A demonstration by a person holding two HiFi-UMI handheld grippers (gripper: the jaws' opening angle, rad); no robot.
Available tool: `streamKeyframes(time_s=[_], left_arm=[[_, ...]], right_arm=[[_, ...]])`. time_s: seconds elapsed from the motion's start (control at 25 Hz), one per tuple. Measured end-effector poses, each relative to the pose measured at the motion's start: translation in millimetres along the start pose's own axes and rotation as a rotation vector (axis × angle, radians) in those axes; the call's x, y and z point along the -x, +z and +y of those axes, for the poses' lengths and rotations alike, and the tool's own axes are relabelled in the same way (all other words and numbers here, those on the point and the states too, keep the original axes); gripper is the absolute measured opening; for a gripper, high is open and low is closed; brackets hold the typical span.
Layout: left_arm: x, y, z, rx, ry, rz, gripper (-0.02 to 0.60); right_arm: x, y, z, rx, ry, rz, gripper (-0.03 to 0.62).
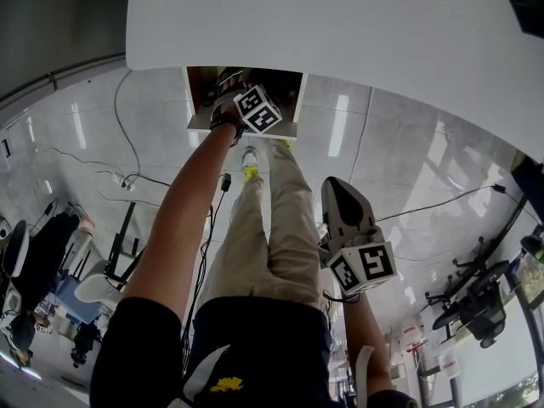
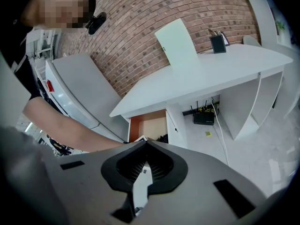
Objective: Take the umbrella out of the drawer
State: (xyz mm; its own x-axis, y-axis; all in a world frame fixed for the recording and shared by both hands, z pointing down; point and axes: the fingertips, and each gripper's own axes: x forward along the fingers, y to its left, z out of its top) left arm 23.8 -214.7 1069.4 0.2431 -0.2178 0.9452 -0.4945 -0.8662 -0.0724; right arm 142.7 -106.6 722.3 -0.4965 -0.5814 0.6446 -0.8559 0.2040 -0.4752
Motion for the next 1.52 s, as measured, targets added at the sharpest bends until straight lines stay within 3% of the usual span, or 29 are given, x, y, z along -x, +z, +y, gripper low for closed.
streamKeyframes(time_s=[0.12, 0.28, 0.56, 0.72, 1.0, 1.52], left_arm=[[-0.3, -3.4, 5.4, 0.007, 0.027, 0.024, 0.388], [-3.2, -11.4, 8.9, 0.010, 0.040, 0.063, 0.337], [11.2, -14.4, 7.5, -0.048, 0.042, 0.064, 0.295], [23.7, -12.5, 5.8, -0.059, 0.046, 0.040, 0.286], [57.3, 1.1, 11.6, 0.000, 0.054, -0.045, 0.284], [161.6, 20.3, 20.8, 0.099, 0.094, -0.162, 0.281]], right_arm=[[0.5, -0.9, -2.0, -0.009, -0.006, -0.007, 0.025], [-3.6, -0.2, -0.8, -0.009, -0.010, -0.018, 0.025], [1.1, 9.2, 7.7, -0.007, -0.014, -0.041, 0.025], [5.7, 10.8, 10.8, -0.015, -0.022, -0.052, 0.025], [4.0, 29.1, 21.2, 0.014, -0.023, -0.084, 0.025], [49.9, 98.2, 46.8, 0.064, -0.063, -0.207, 0.025]])
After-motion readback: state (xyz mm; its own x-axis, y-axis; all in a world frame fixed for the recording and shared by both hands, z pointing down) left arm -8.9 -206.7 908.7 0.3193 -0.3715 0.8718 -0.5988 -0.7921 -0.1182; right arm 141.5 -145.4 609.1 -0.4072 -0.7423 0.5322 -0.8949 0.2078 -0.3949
